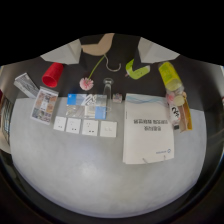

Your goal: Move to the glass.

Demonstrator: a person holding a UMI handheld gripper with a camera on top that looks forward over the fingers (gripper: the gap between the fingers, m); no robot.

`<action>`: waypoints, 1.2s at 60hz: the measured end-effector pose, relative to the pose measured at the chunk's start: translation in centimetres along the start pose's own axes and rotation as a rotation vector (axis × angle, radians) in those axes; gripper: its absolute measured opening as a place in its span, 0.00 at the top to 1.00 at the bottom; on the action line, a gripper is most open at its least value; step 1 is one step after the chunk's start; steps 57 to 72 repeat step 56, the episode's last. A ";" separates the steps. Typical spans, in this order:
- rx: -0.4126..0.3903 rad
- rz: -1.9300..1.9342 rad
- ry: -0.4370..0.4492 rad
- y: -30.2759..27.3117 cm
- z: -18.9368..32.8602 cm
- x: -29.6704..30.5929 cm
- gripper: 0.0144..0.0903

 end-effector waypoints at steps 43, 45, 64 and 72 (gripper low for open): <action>-0.116 0.012 -0.062 -0.1 16.2 0.1 0.06; -0.114 0.011 -0.062 -0.1 16.2 0.1 0.06; -0.112 0.016 -0.065 -0.4 16.2 0.2 0.08; -0.112 0.016 -0.065 -0.4 16.2 0.2 0.08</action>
